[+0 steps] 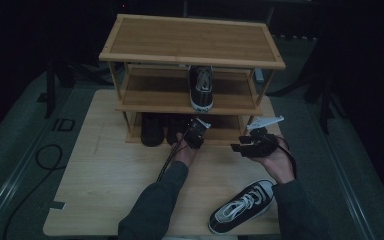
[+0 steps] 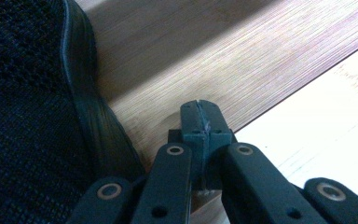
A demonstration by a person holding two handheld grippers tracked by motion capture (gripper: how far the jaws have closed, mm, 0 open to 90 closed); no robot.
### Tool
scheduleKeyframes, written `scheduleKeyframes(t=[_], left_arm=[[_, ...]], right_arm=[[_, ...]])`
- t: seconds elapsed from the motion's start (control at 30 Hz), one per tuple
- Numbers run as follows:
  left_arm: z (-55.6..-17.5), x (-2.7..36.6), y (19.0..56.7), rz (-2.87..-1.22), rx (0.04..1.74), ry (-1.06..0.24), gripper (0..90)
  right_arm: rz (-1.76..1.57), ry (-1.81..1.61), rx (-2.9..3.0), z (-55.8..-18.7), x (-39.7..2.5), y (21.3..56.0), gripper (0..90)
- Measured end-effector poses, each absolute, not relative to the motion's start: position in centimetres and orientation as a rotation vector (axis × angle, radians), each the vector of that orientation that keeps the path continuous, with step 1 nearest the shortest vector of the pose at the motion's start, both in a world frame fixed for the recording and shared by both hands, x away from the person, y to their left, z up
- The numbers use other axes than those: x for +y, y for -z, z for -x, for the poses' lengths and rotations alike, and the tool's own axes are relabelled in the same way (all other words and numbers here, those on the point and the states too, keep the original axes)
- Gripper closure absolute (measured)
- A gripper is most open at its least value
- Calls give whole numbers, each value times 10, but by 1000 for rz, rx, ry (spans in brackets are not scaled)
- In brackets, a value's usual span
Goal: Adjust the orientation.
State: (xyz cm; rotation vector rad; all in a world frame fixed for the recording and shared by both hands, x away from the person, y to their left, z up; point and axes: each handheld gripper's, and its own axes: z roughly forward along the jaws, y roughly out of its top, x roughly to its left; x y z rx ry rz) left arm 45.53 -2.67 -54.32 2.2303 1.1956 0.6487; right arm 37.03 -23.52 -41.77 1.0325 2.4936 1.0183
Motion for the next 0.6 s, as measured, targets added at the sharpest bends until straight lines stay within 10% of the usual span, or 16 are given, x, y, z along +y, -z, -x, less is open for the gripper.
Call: scheduleKeyframes(t=[0.6], left_arm=[[-455,-27,544,-2217,1203,-651,900]], right_arm=[[-1171,-988,2507,-338,-269,459,627]])
